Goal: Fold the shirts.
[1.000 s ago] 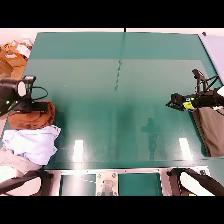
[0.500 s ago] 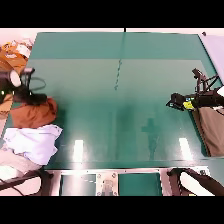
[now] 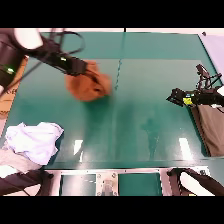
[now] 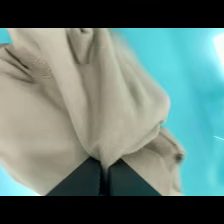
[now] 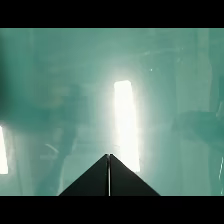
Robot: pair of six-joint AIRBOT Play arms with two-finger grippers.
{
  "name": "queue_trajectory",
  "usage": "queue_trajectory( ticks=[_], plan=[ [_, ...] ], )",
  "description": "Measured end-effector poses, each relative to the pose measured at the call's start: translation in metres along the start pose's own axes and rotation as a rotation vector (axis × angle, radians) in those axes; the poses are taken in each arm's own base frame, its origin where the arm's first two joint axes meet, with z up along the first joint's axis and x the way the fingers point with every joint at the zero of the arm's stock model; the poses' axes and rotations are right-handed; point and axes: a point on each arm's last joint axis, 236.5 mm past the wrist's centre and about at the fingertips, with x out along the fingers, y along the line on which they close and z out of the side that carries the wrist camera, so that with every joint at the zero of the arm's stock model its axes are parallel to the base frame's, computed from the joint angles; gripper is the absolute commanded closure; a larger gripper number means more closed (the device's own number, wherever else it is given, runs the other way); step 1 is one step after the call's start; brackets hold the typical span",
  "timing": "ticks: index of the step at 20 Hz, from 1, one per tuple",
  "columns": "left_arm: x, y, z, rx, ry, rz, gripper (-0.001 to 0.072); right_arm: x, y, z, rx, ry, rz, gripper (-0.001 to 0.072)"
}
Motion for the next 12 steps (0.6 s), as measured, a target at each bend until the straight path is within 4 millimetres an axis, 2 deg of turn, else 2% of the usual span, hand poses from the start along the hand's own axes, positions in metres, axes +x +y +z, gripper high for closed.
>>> queue_trajectory(
  ticks=[1, 2, 3, 4, 5, 6, 7, 9, 12],
  plan=[
    [0.005, -0.026, 0.000, 0.015, -0.007, -0.052, 0.0165, 0.000, 0.000, 0.001, 0.000, -0.002, 0.000, 0.0680],
    [0.009, -0.050, -0.003, 0.025, -0.008, -0.101, 0.0105, 0.000, 0.000, 0.001, 0.000, -0.006, -0.001, 0.0556],
    [0.015, -0.070, -0.010, 0.020, 0.006, -0.146, 0.0105, 0.000, -0.001, 0.002, 0.000, -0.007, -0.002, 0.0458],
    [0.019, -0.080, -0.016, 0.015, 0.023, -0.163, 0.0105, 0.000, -0.001, 0.002, 0.001, -0.008, -0.004, 0.0448],
    [0.021, -0.084, -0.023, 0.003, 0.047, -0.170, 0.0105, -0.001, -0.003, 0.003, 0.004, -0.013, -0.007, 0.0422],
    [0.023, -0.083, -0.032, -0.014, 0.084, -0.169, 0.0105, -0.002, -0.006, 0.006, 0.010, -0.024, -0.012, 0.0359],
    [0.024, -0.079, -0.042, -0.035, 0.129, -0.166, 0.0105, -0.002, -0.010, 0.008, 0.018, -0.027, -0.016, 0.0330],
    [0.026, -0.062, -0.059, -0.075, 0.202, -0.136, 0.0105, -0.003, -0.023, 0.012, 0.051, -0.039, -0.032, 0.0327],
    [0.045, -0.040, -0.082, -0.136, 0.265, -0.098, 0.0106, -0.008, -0.058, 0.019, 0.168, -0.055, -0.068, 0.0326]
  ],
)
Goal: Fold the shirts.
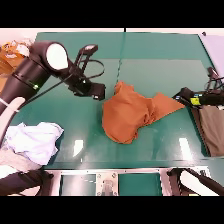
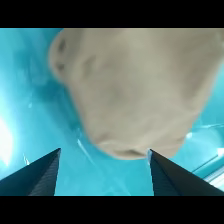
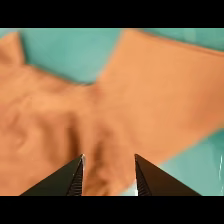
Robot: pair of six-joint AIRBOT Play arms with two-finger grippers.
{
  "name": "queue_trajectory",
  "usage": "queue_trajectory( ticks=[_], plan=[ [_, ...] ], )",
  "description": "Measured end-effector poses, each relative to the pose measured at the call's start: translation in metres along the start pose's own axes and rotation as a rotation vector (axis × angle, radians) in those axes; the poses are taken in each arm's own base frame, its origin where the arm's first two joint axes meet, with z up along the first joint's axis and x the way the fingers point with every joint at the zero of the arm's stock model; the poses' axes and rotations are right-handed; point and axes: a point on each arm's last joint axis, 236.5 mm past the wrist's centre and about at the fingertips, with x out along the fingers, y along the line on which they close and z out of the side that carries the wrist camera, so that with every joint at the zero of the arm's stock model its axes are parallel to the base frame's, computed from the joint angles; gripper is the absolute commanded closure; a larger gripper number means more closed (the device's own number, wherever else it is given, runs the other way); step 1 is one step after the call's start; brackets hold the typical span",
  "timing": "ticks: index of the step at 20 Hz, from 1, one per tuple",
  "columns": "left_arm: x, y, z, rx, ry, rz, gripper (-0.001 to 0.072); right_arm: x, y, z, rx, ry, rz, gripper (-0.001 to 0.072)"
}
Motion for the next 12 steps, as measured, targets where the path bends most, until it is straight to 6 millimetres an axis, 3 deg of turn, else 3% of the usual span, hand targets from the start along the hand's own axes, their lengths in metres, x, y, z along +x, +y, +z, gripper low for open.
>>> queue_trajectory(
  ticks=[3, 6, 9, 12],
  plan=[
    [0.048, 0.017, -0.019, -0.075, 0.040, -0.017, 0.0106, 0.000, -0.043, 0.003, 0.157, 0.013, -0.040, 0.0326],
    [0.098, 0.019, -0.059, -0.135, 0.118, -0.091, 0.0106, 0.015, -0.071, -0.011, 0.262, 0.075, -0.059, 0.0326],
    [0.128, 0.021, -0.088, -0.188, 0.147, -0.146, 0.0107, 0.044, -0.079, -0.033, 0.314, 0.176, -0.058, 0.0330],
    [0.148, 0.023, -0.089, -0.253, 0.088, -0.179, 0.0108, 0.073, -0.068, -0.046, 0.303, 0.229, -0.049, 0.0343]
  ],
)
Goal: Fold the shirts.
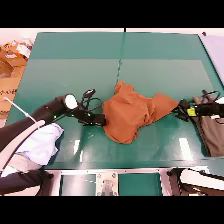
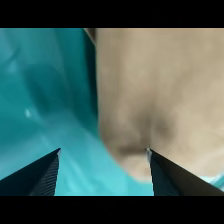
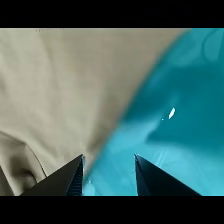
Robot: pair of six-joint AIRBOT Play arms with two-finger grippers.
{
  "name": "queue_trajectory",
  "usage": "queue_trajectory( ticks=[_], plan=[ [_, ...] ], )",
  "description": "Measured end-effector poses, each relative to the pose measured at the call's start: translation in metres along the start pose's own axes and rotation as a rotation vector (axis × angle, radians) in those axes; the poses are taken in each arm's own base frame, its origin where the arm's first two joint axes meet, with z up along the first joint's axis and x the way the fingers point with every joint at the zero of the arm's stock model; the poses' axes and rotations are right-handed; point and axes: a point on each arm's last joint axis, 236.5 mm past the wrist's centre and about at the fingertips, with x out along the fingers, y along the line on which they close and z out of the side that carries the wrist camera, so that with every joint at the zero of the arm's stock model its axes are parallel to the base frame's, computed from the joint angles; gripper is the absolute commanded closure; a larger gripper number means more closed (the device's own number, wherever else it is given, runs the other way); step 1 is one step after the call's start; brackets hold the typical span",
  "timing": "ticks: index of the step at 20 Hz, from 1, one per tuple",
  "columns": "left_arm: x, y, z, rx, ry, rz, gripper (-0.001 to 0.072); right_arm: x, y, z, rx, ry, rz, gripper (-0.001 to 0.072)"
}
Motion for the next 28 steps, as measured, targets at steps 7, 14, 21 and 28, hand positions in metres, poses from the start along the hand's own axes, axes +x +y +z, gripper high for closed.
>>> queue_trajectory(
  ticks=[7, 14, 21, 28],
  plan=[
    [0.027, -0.011, 0.018, -0.056, -0.091, -0.114, 0.0690, 0.024, 0.049, 0.003, -0.119, -0.028, 0.069, 0.0693],
    [-0.091, -0.049, 0.064, 0.100, -0.226, -0.106, 0.0689, -0.115, 0.163, 0.034, -0.389, -0.256, 0.239, 0.0693],
    [-0.345, -0.141, 0.072, 0.425, -0.691, -0.006, 0.0688, -0.368, 0.266, -0.039, -0.697, -0.783, 0.434, 0.0692],
    [-0.452, -0.171, 0.053, 0.610, -0.931, 0.090, 0.0688, -0.445, 0.276, -0.102, -0.787, -0.966, 0.498, 0.0692]
  ],
)
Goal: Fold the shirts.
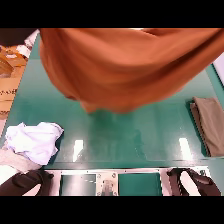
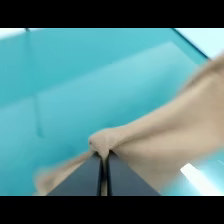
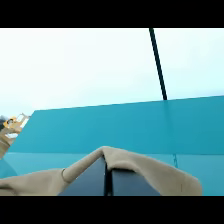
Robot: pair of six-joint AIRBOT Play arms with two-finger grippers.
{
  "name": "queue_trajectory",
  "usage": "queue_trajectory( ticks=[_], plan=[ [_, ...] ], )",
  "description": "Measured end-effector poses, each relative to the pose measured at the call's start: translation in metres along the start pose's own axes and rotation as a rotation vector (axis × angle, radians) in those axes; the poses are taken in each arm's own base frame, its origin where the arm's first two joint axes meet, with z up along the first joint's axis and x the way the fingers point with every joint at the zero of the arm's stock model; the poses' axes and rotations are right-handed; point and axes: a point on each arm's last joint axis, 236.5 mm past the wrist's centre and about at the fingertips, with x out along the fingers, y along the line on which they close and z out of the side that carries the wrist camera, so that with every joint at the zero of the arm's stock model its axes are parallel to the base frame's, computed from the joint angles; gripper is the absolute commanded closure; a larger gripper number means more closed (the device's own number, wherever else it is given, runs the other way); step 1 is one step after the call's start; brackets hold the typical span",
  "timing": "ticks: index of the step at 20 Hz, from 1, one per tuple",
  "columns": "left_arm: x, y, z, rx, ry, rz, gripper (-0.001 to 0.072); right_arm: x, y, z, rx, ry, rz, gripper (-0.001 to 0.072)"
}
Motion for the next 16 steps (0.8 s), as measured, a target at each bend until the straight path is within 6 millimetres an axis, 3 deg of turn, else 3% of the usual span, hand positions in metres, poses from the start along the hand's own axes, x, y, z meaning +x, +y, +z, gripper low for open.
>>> queue_trajectory(
  ticks=[3, 6, 9, 12, 13, 14, 15, 16],
  plan=[
    [0.020, 0.013, 0.002, 0.024, 0.009, 0.036, 0.0687, 0.024, -0.019, -0.008, 0.039, 0.049, -0.013, 0.0691],
    [0.074, 0.029, -0.021, 0.008, 0.115, 0.045, 0.0687, 0.078, -0.066, -0.042, 0.124, 0.173, -0.048, 0.0692],
    [0.157, 0.036, -0.076, -0.065, 0.295, -0.010, 0.0687, 0.142, -0.116, -0.104, 0.206, 0.334, -0.073, 0.0691],
    [0.237, 0.036, -0.154, -0.176, 0.493, -0.087, 0.0686, 0.201, -0.155, -0.194, 0.285, 0.523, -0.086, 0.0691],
    [0.261, 0.037, -0.182, -0.213, 0.552, -0.105, 0.0594, 0.215, -0.163, -0.223, 0.310, 0.583, -0.090, 0.0691],
    [0.281, 0.039, -0.207, -0.244, 0.597, -0.117, 0.0196, 0.228, -0.170, -0.252, 0.334, 0.638, -0.094, 0.0689],
    [0.296, 0.040, -0.228, -0.269, 0.632, -0.125, -0.0012, 0.237, -0.175, -0.275, 0.354, 0.680, -0.097, 0.0595],
    [0.309, 0.043, -0.248, -0.292, 0.665, -0.127, 0.0002, 0.243, -0.181, -0.295, 0.372, 0.719, -0.103, 0.0403]
  ],
)
